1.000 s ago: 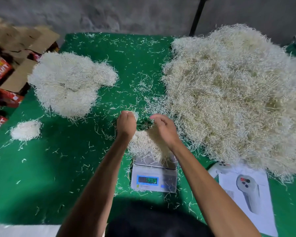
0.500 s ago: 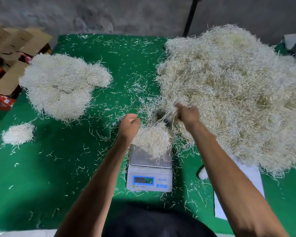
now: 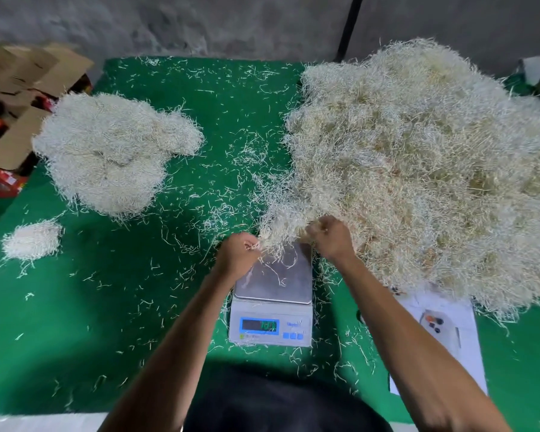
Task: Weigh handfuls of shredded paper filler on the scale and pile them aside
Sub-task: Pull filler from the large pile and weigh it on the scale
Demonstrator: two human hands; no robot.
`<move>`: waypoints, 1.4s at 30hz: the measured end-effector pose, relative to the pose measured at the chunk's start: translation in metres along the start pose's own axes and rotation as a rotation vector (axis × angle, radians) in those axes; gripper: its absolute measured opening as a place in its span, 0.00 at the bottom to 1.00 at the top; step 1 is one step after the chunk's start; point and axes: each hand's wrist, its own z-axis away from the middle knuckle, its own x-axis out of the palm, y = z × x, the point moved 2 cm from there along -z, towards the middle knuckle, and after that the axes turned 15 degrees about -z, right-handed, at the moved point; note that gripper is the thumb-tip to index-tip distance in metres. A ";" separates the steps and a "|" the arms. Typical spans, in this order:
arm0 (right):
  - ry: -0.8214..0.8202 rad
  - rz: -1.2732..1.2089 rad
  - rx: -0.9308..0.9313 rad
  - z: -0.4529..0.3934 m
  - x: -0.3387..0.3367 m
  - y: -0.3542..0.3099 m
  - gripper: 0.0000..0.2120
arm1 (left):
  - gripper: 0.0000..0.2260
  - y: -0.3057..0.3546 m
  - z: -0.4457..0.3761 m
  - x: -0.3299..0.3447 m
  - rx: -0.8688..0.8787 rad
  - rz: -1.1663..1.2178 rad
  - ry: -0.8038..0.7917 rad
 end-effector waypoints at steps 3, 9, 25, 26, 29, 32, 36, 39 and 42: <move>0.105 0.263 -0.274 0.001 0.020 -0.010 0.12 | 0.22 0.009 -0.001 -0.004 -0.021 0.059 0.059; -0.214 0.741 -0.190 -0.017 0.062 -0.021 0.23 | 0.17 0.021 -0.003 0.003 -0.080 0.237 0.084; -0.279 -0.531 -0.076 0.037 0.068 -0.058 0.09 | 0.17 0.044 -0.019 -0.031 -0.131 1.086 -0.301; -0.256 -0.523 -0.049 0.038 0.064 -0.054 0.11 | 0.19 0.042 -0.020 -0.027 -0.187 0.960 -0.292; -0.086 -0.462 -0.146 0.037 0.047 -0.044 0.06 | 0.23 0.036 -0.024 -0.026 -0.365 1.017 -0.237; -0.156 -0.402 -0.131 0.039 0.036 -0.039 0.22 | 0.24 0.029 -0.015 -0.029 -0.303 0.869 -0.256; -0.326 -0.251 -0.085 0.044 0.036 -0.034 0.43 | 0.31 0.027 -0.003 -0.020 -0.143 0.645 -0.328; -0.180 -0.243 -0.055 0.042 0.027 -0.031 0.30 | 0.53 0.024 0.002 -0.021 -0.131 0.509 -0.306; -0.138 -0.217 -0.025 0.044 0.014 -0.021 0.29 | 0.39 0.003 0.014 -0.026 -0.047 0.477 -0.204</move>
